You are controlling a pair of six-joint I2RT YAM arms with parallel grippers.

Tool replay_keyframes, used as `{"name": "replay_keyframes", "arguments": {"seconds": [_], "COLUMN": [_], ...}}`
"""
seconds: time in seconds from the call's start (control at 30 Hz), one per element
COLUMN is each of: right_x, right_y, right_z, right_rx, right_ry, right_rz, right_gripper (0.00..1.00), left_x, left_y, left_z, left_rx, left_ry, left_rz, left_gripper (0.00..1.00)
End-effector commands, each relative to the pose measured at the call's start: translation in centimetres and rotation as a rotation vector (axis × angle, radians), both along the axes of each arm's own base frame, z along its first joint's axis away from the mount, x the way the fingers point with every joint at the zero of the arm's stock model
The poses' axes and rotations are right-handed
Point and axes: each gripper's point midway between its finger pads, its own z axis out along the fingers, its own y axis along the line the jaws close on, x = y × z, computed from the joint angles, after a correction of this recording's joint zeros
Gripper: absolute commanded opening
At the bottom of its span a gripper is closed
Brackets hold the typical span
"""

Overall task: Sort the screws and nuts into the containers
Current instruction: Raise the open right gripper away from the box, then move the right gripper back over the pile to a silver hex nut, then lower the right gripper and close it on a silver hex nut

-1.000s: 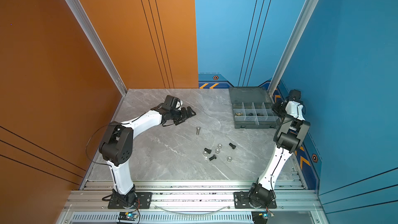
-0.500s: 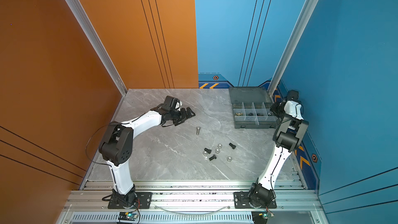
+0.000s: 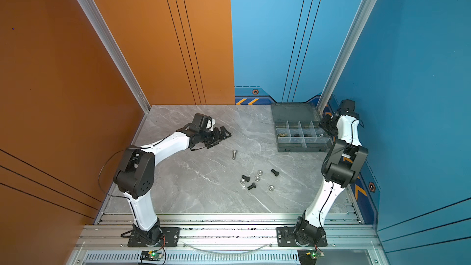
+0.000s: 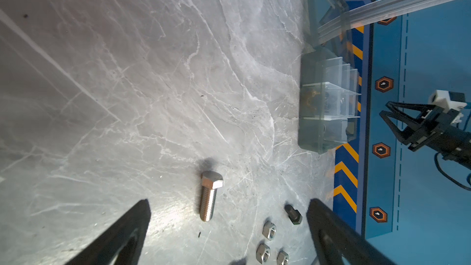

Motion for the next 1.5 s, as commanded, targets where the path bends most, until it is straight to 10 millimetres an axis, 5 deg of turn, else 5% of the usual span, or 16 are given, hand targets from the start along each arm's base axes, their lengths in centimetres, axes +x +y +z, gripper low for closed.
{"name": "replay_keyframes", "arguments": {"seconds": [0.0, 0.3, 0.67, 1.03, 1.47], "right_x": [-2.9, -9.5, -16.6, -20.7, -18.6], "right_y": [4.5, 16.1, 25.4, 29.1, 32.1], "right_z": [1.2, 1.0, -6.1, -9.5, -11.1], "right_rx": [-0.001, -0.016, -0.014, -0.093, -0.105], "right_ry": [0.053, 0.136, 0.316, 0.437, 0.401], "right_rz": [0.106, 0.337, 0.568, 0.700, 0.578], "right_gripper": [0.43, 0.45, 0.46, 0.46, 0.46], "left_x": [-0.4, -2.0, -4.2, -4.8, -5.2], "left_y": [-0.2, 0.3, 1.8, 2.1, 2.0], "left_z": [1.5, 2.4, 2.4, 1.8, 1.5], "left_rx": [-0.033, -0.041, -0.035, -0.026, -0.029], "left_ry": [-0.038, -0.052, -0.051, -0.036, -0.030], "left_rz": [-0.045, -0.085, -0.069, -0.066, -0.083], "left_gripper": [0.98, 0.98, 0.98, 0.98, 0.98]}}
